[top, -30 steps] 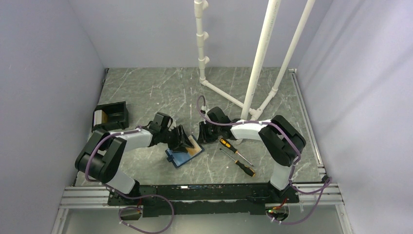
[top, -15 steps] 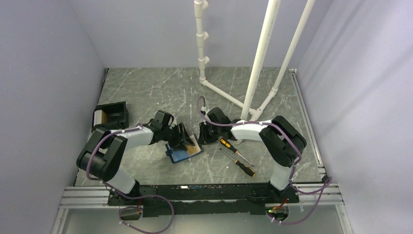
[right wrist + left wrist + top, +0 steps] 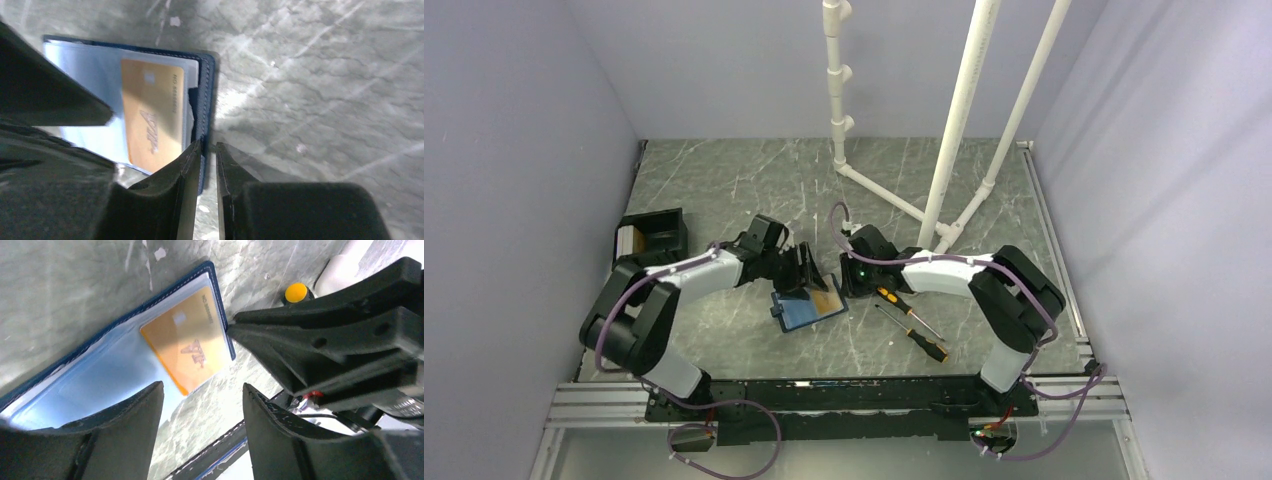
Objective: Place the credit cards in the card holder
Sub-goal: Insert the credit card into the card holder, then pick up the credit card from the storage box.
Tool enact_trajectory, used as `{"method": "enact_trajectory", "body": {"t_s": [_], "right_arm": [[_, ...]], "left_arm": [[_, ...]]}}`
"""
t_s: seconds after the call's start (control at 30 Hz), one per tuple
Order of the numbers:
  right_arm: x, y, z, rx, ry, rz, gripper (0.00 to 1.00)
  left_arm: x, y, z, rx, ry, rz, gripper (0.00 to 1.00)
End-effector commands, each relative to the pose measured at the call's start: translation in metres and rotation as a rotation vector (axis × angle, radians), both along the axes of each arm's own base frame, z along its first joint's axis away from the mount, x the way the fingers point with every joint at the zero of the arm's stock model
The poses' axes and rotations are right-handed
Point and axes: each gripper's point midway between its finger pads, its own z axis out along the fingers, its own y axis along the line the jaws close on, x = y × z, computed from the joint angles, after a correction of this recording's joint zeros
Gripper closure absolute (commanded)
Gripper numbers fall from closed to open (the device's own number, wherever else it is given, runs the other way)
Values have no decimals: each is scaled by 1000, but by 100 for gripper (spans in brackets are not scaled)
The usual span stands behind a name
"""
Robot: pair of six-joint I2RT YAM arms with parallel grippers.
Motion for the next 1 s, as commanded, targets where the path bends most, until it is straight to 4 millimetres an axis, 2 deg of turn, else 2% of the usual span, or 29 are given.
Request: {"method": "enact_trajectory", "body": {"t_s": [0.0, 0.13, 0.33, 0.43, 0.53, 0.7, 0.8, 0.97], "right_arm": [[12, -20, 17, -156, -143, -7, 78], [3, -3, 40, -129, -188, 51, 75], [-17, 37, 68, 16, -184, 170, 74], [-34, 60, 71, 140, -120, 252, 75], [-43, 74, 59, 201, -48, 288, 78], [-40, 66, 32, 147, -25, 265, 80], [-29, 55, 26, 111, -52, 227, 81], [-19, 41, 28, 69, -100, 182, 81]], "left_arm": [[-4, 22, 23, 106, -87, -16, 35], [-14, 32, 27, 130, -79, 2, 34], [-22, 45, 16, 187, -42, 48, 33], [-24, 65, 0, 309, -16, 86, 33], [-28, 85, -18, 438, 33, 113, 33], [-36, 95, -37, 505, 91, 124, 35], [-41, 102, -46, 546, 117, 123, 38], [-46, 110, -52, 584, 128, 124, 57]]}}
